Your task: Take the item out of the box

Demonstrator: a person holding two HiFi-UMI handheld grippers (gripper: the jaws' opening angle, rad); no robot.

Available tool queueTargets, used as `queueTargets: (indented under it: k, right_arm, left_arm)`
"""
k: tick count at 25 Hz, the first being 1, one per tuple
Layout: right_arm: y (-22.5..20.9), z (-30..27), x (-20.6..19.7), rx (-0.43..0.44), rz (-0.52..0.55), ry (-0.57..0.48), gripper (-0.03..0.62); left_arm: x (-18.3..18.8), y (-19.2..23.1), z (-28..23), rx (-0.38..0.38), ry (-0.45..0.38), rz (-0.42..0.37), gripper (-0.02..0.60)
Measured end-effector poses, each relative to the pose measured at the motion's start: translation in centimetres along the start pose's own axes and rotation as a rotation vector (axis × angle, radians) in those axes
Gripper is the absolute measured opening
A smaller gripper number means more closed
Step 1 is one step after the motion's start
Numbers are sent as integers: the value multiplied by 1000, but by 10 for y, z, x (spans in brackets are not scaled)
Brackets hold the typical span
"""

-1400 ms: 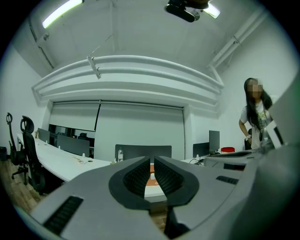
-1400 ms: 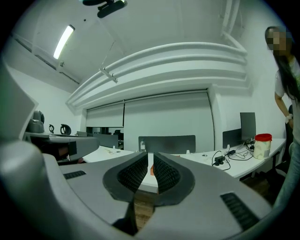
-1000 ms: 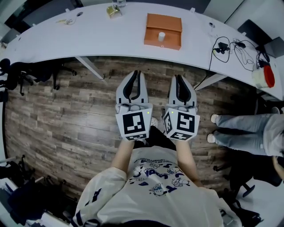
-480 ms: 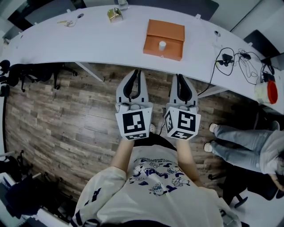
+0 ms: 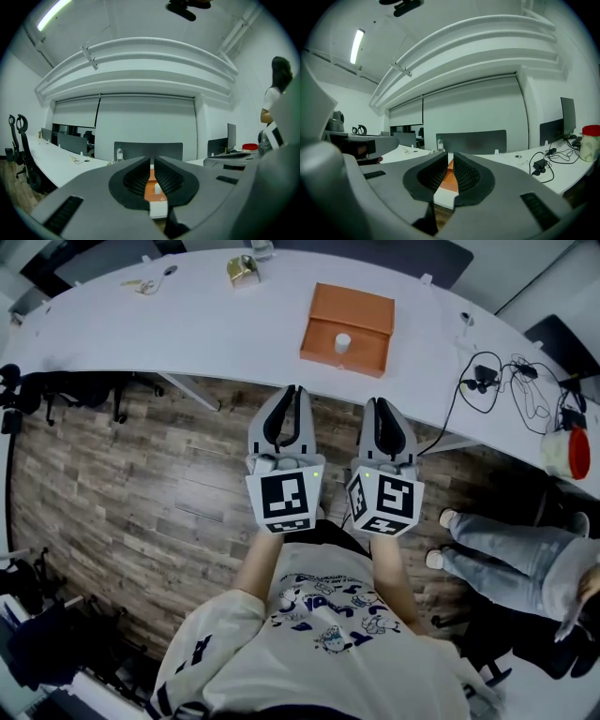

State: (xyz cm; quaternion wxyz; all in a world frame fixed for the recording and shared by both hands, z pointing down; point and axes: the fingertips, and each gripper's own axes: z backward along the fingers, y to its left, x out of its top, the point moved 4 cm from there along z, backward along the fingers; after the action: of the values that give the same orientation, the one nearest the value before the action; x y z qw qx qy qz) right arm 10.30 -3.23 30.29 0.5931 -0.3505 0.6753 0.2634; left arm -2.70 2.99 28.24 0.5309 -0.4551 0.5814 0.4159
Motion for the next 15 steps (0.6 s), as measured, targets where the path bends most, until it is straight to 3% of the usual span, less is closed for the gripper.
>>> queueTargets:
  k: [15]
  right_arm:
    - [-14,-45,0,-36,-4,15,54]
  left_arm:
    - [-3,8,-52,-34,15,11,38]
